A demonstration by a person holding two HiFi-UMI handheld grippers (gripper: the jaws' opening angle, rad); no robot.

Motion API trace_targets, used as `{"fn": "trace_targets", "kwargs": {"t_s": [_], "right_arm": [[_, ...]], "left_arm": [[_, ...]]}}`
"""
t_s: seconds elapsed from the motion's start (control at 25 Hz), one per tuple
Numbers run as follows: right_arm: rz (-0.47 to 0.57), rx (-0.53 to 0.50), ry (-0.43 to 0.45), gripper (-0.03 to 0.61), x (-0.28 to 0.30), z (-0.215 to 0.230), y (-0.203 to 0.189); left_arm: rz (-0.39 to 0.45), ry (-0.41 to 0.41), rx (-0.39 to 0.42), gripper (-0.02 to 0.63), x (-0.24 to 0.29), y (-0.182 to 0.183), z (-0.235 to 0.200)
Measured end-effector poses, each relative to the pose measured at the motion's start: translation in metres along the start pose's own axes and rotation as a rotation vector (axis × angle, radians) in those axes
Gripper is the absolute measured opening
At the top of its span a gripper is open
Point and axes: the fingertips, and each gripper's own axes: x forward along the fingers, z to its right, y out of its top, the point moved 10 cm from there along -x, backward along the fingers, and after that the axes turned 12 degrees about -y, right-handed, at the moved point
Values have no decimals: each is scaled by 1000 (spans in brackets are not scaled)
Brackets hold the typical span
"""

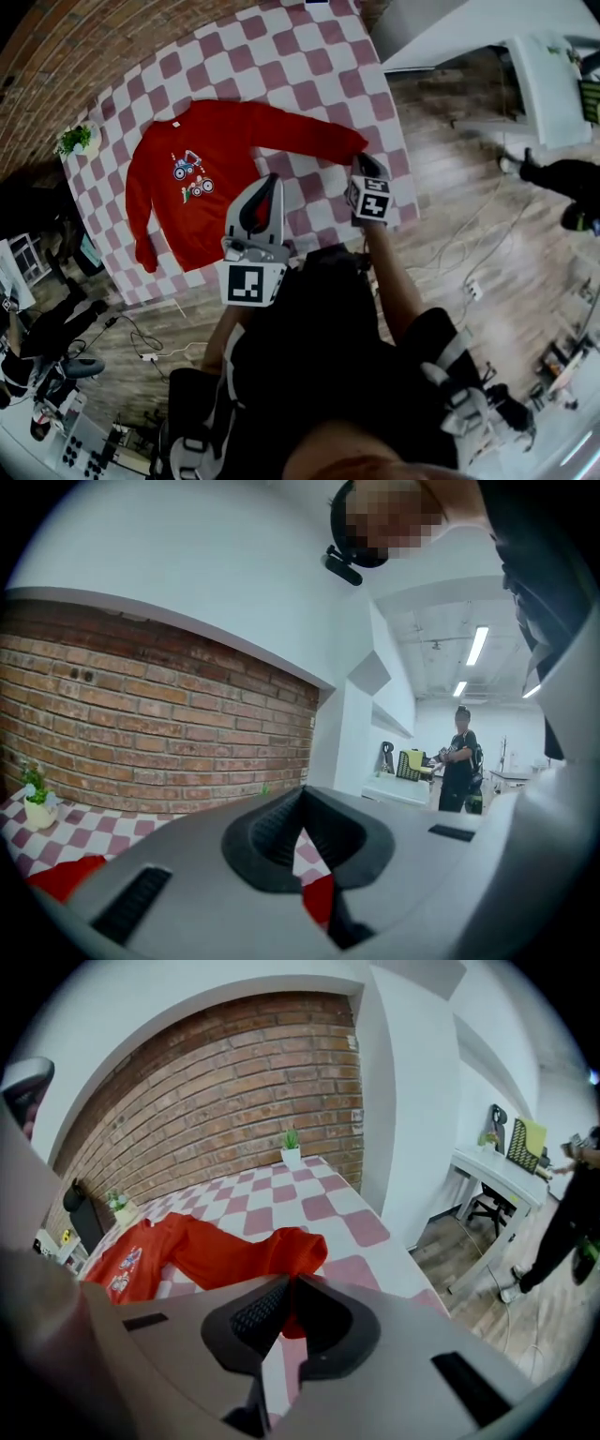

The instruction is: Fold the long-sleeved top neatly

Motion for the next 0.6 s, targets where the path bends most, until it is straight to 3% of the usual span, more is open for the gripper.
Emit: {"fn": "trace_targets", "kwargs": {"t_s": [0.6], "right_arm": [[198,-149,218,25,-55,-31,98]], "left_arm": [[73,222,-9,5,-50,13,-8]]}}
